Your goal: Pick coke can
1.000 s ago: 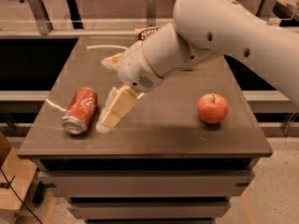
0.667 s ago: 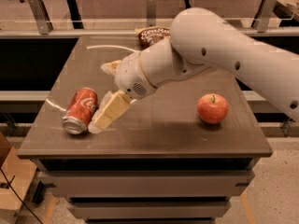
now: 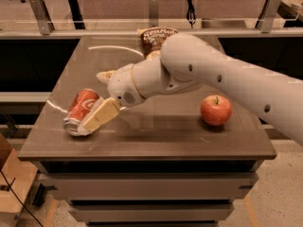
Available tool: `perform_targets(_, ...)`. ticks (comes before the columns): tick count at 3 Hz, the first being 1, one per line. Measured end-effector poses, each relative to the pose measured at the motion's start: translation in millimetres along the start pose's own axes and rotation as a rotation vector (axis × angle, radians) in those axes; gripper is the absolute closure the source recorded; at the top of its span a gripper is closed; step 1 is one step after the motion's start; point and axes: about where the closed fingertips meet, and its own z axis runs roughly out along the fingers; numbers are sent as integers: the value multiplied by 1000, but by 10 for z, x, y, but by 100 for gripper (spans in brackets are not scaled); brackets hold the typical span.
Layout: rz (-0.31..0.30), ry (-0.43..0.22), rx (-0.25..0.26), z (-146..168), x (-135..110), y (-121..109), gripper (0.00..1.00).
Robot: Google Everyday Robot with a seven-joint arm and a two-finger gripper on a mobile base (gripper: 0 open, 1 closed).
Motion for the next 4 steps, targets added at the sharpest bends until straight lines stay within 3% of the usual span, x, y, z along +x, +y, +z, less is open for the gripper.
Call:
perform_targets(2,54,-23,-39,308,124,25,0)
perform_targets(3,66,-22,-42,370,146,52,17)
perform_targets(4,65,-22,-36,363,136,37,41)
